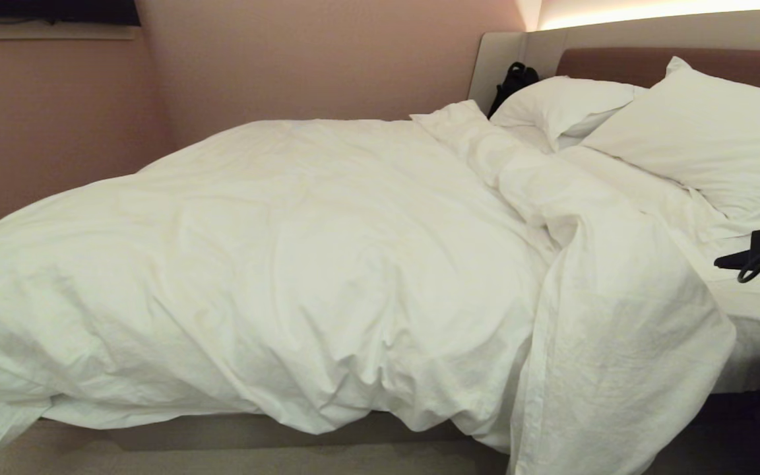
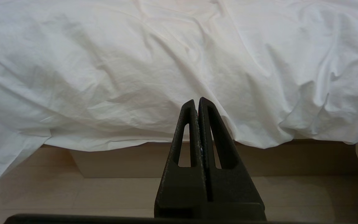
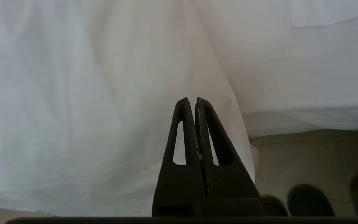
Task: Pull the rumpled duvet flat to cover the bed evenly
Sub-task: Flatten the corners of the folded blanket
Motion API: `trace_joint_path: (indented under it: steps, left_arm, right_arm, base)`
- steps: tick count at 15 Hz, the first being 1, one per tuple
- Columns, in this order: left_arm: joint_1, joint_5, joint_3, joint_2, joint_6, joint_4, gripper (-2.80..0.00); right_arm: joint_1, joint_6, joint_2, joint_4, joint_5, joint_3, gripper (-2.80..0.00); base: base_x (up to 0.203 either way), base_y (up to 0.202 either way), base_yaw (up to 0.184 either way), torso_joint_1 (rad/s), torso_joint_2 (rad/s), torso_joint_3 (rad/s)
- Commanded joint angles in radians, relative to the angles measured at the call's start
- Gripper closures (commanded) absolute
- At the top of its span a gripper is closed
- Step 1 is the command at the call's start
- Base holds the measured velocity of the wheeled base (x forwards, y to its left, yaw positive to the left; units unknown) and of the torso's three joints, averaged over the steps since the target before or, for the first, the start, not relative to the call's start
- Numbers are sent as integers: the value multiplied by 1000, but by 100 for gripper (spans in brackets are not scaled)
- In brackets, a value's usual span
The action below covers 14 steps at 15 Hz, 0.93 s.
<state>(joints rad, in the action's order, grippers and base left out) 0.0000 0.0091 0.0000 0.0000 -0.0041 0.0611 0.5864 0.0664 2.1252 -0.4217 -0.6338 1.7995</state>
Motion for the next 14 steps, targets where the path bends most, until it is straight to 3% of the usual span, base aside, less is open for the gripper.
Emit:
trace_joint_path:
  steps: [1, 6, 9, 14]
  left_arm:
    - [0, 0, 0, 0, -1, 1, 0]
    - [0, 0, 0, 0, -1, 0, 0]
    - [0, 0, 0, 0, -1, 2, 0]
    - [0, -1, 0, 0, 2, -1, 0]
  right_arm:
    - [-2, 1, -17, -2, -13, -2, 0]
    - [-15, 4, -93, -2, -23, -44, 0]
    - [-22, 24, -132, -3, -127, -81, 0]
    - [-27, 32, -151, -9, -134, -98, 0]
  base:
    - [0, 0, 0, 0, 0, 0]
    - [0, 0, 0, 0, 0, 0]
    - [0, 0, 0, 0, 0, 0]
    - [0, 0, 0, 0, 0, 0]
